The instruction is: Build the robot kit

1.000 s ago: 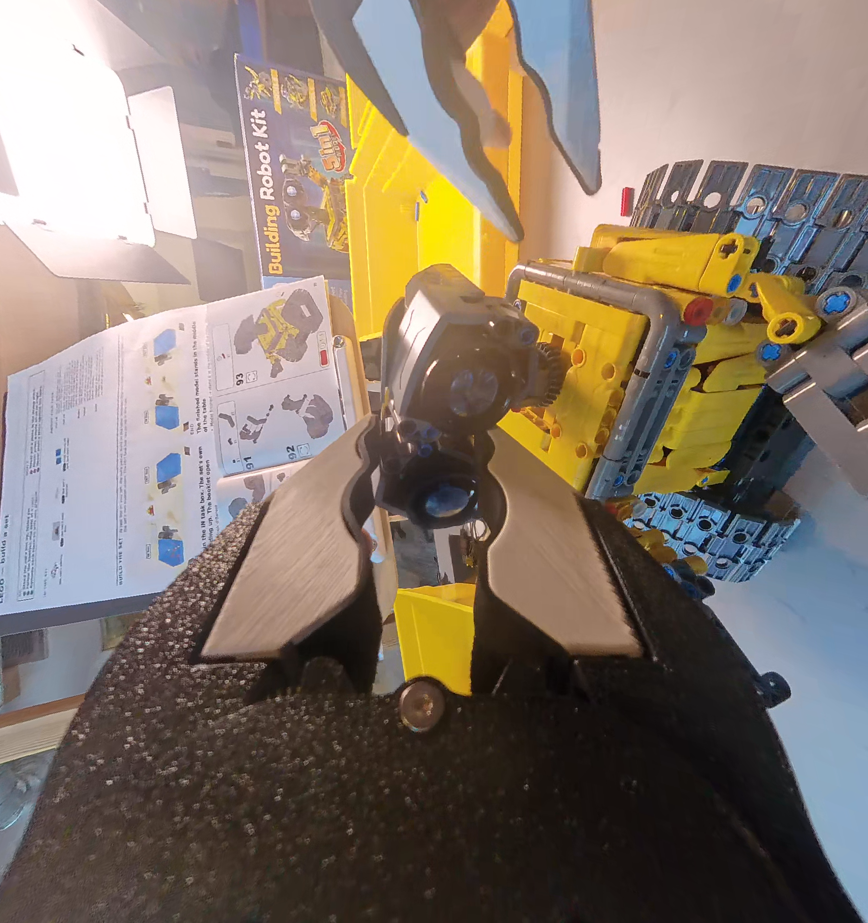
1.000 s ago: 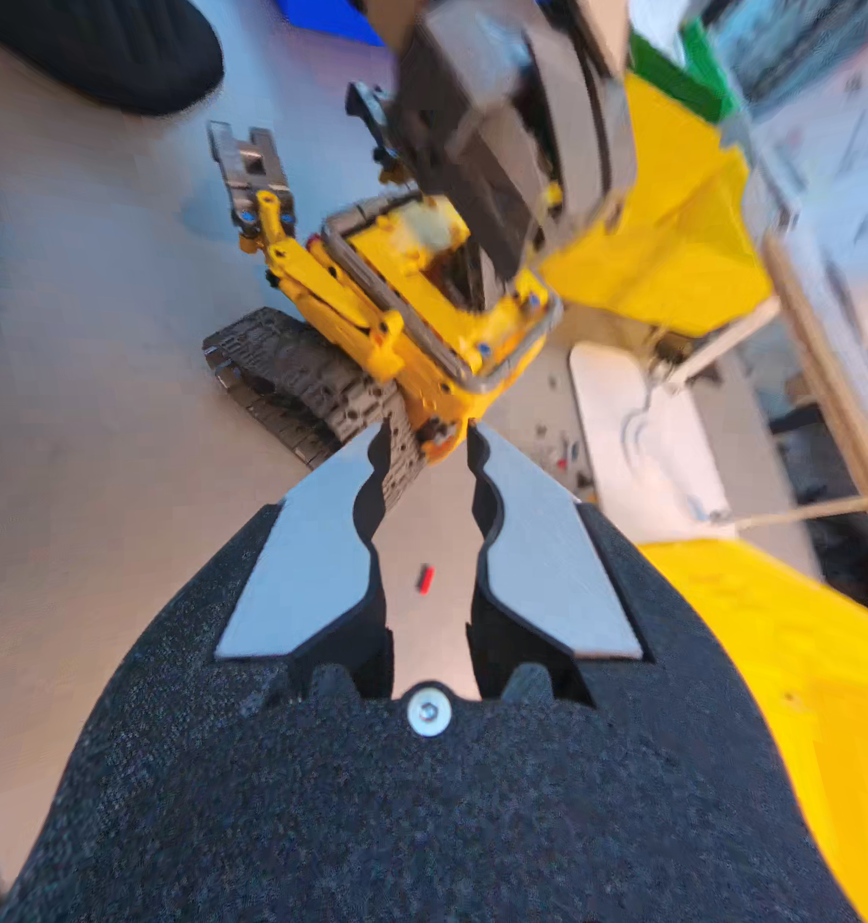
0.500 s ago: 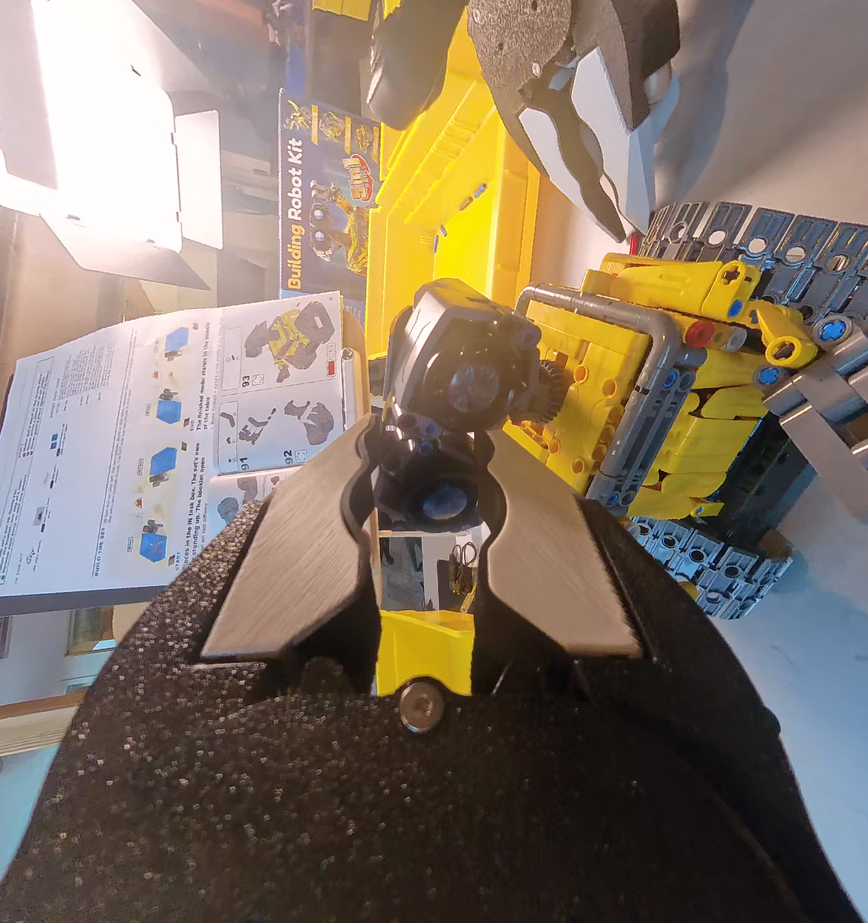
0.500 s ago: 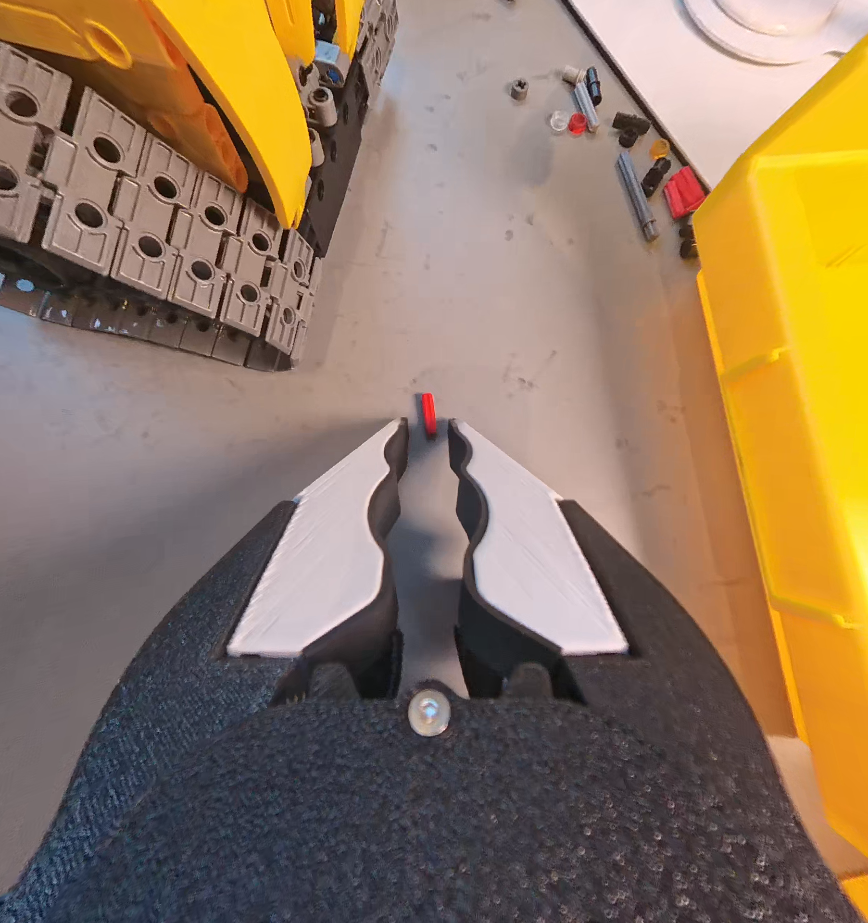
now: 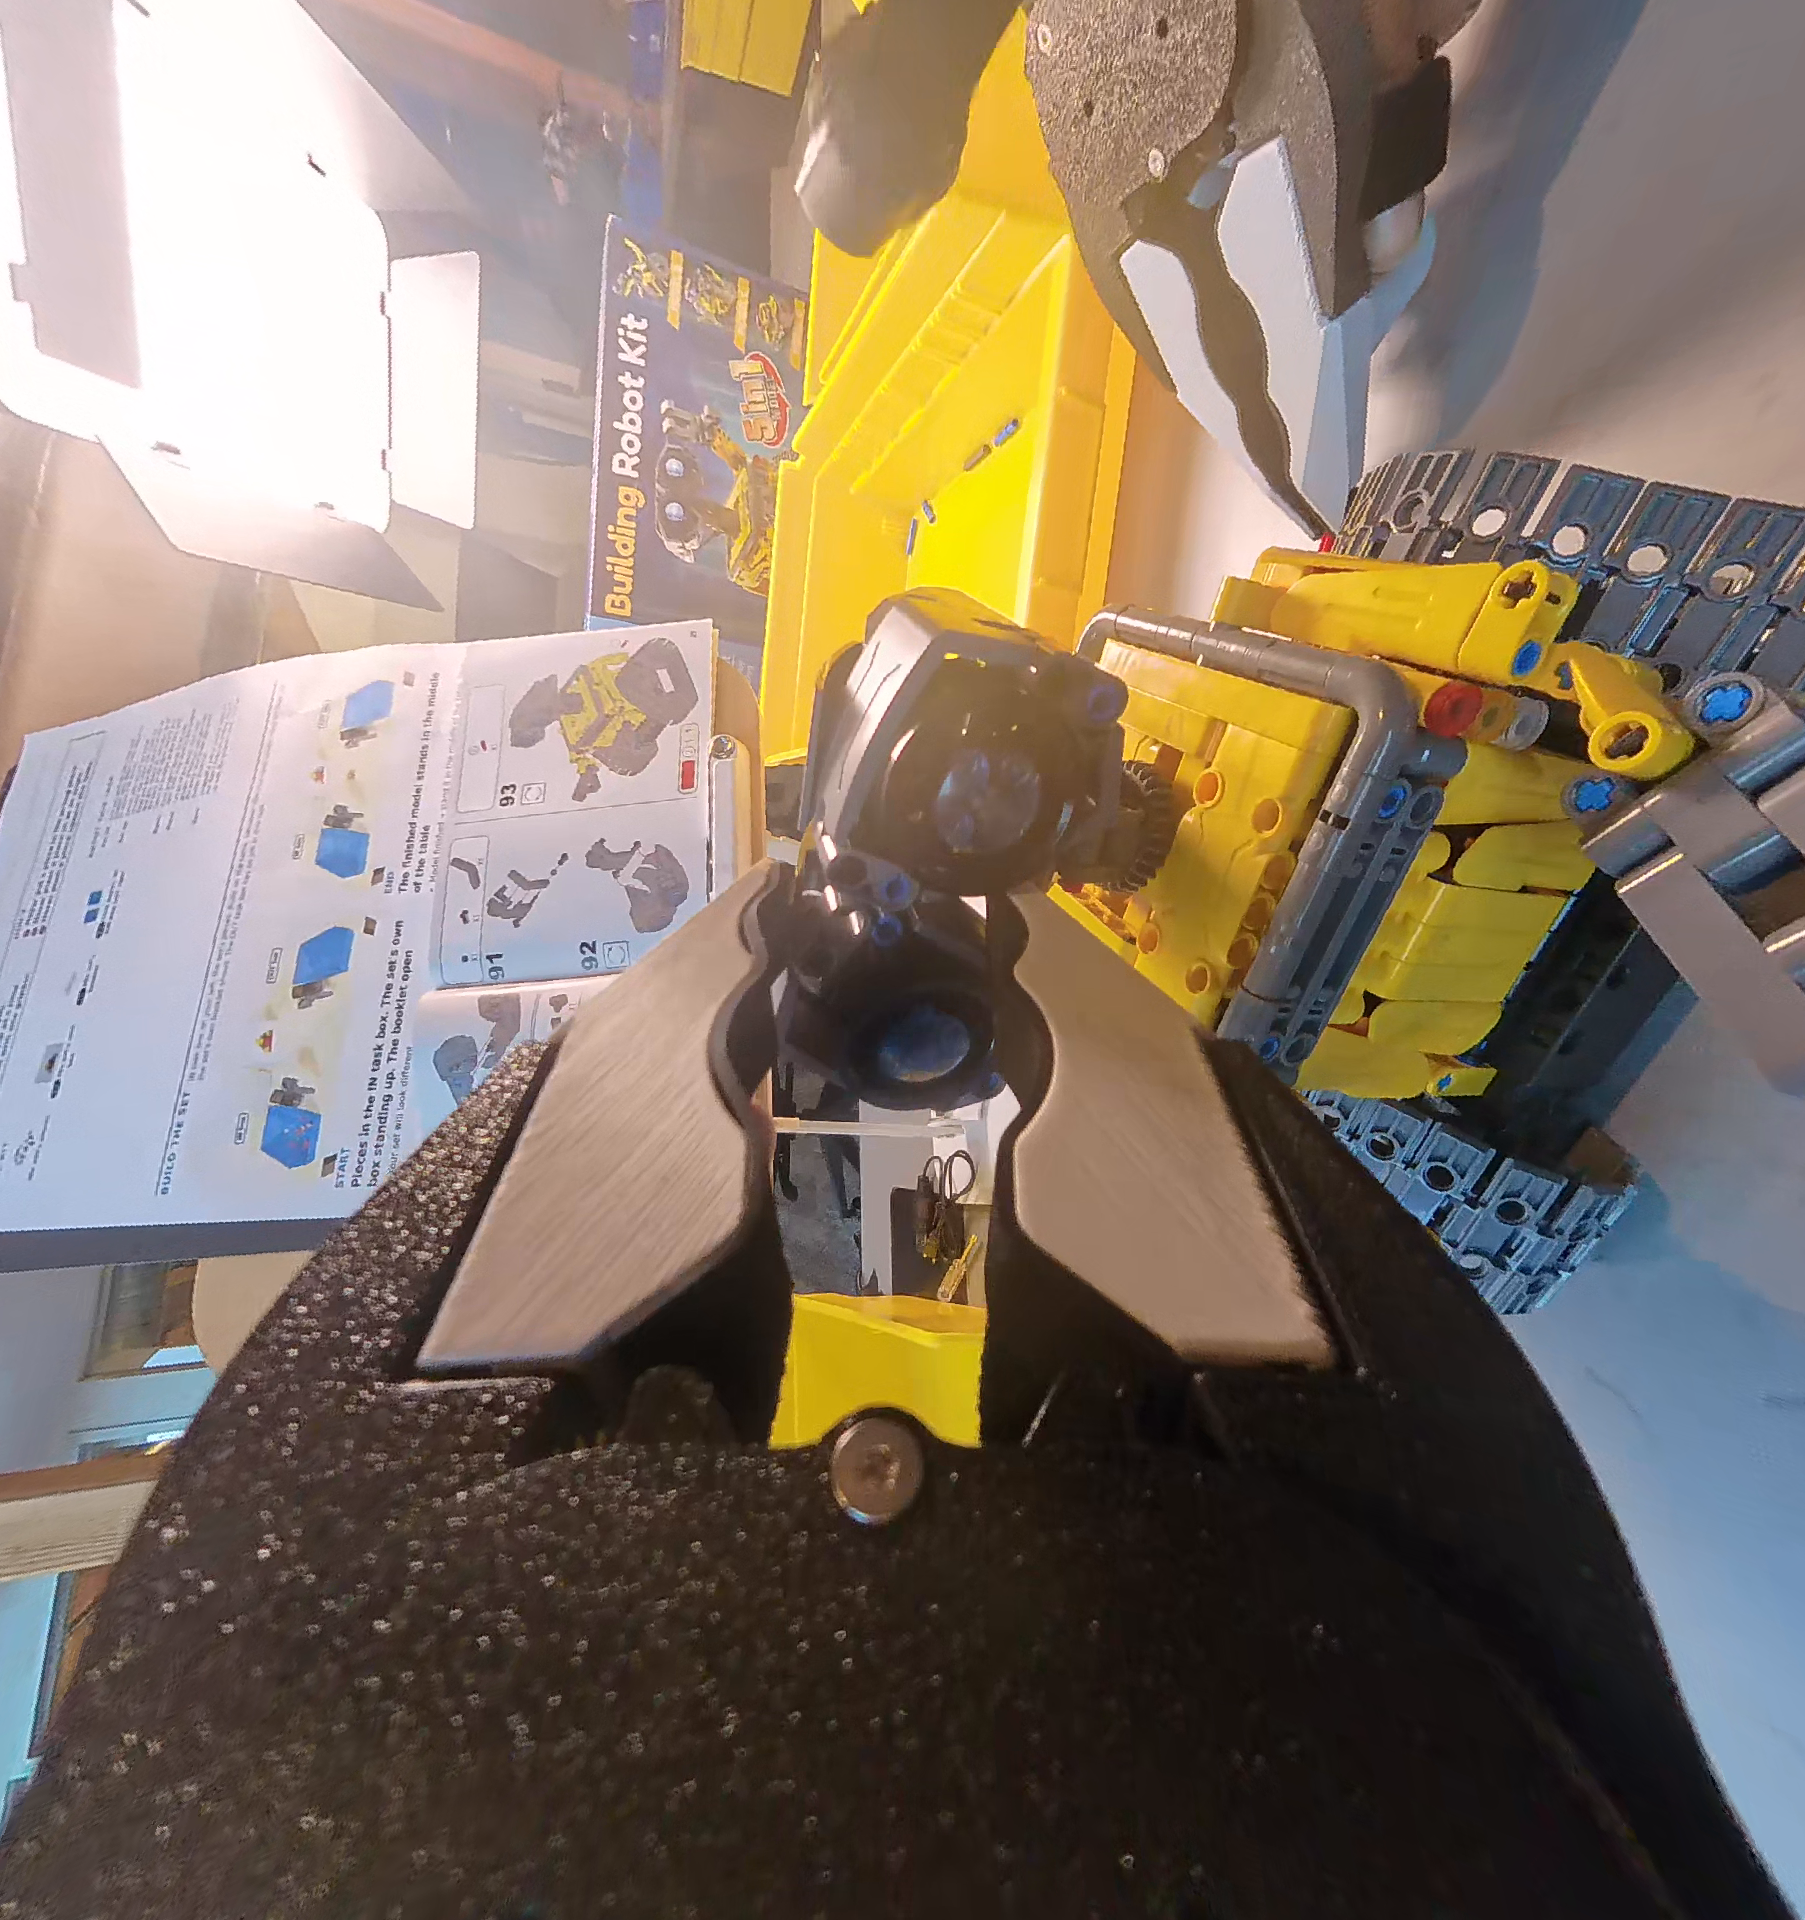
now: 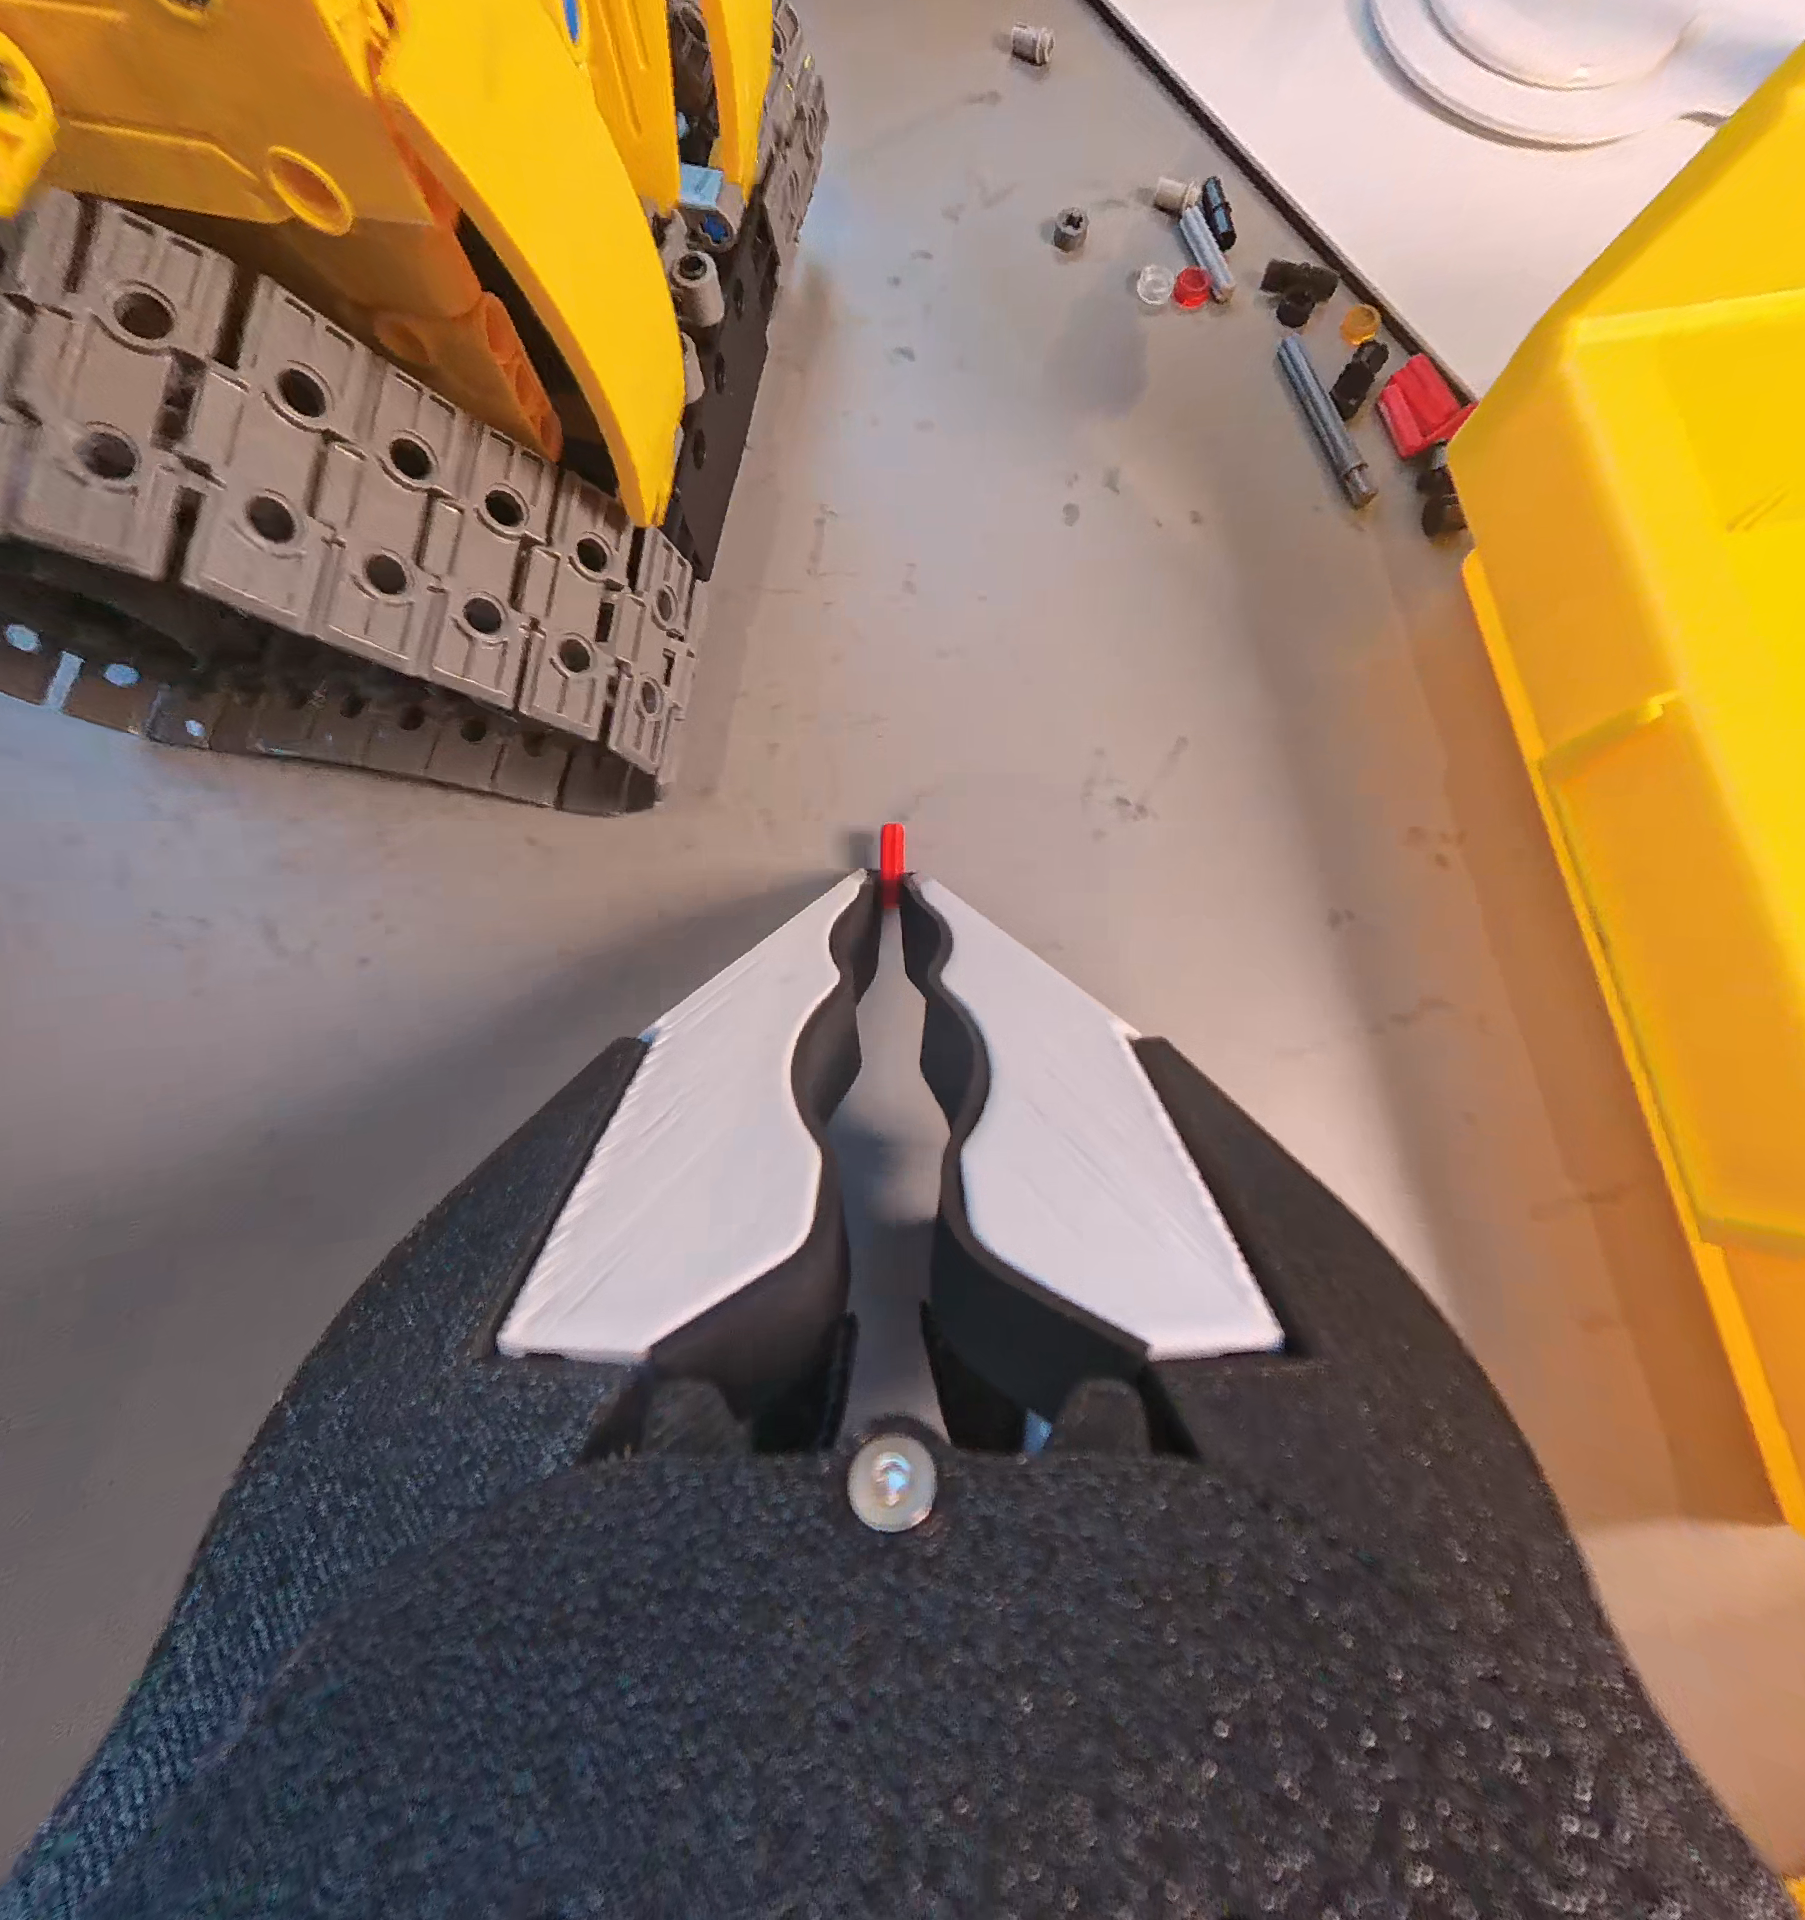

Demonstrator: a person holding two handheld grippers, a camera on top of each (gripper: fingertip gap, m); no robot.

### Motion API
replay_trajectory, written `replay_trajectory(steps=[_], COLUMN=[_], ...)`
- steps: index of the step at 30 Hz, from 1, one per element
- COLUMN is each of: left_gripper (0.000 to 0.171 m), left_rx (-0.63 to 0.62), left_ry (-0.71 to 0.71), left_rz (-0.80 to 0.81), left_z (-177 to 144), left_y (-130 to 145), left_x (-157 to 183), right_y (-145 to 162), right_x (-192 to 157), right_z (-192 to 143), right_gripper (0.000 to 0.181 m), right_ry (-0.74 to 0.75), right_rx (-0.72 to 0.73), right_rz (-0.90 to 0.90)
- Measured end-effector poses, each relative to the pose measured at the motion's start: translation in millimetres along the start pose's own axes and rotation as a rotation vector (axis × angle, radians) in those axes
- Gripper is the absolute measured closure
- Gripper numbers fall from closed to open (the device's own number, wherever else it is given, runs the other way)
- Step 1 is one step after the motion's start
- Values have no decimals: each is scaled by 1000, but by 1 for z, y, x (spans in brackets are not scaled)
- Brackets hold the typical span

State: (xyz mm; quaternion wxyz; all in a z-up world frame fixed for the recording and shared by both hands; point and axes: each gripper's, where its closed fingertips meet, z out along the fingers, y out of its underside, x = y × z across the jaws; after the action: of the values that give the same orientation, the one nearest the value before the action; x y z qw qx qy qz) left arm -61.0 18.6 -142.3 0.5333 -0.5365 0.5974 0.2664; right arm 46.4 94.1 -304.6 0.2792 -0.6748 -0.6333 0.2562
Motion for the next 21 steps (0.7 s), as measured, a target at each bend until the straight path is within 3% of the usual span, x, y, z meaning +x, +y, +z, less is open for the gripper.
replay_trajectory(steps=[7, 9, 13, 21], left_gripper=[135, 135, 135, 135], left_rx=[8, 14, 15, 21], left_ry=[1, 4, 10, 14], left_rz=[-12, -21, -37, -45], left_z=[0, 0, 0, 0], left_y=[0, 1, 1, 0], left_x=[0, 0, 0, 0], right_y=[-72, -91, -112, -130], right_x=[-50, -67, -91, -86], right_z=[-56, -67, -61, -44], right_gripper=[179, 178, 179, 179], right_ry=[-42, -38, -31, -21], right_rx=[319, 355, 312, 212], right_rz=[39, 44, 47, 118])
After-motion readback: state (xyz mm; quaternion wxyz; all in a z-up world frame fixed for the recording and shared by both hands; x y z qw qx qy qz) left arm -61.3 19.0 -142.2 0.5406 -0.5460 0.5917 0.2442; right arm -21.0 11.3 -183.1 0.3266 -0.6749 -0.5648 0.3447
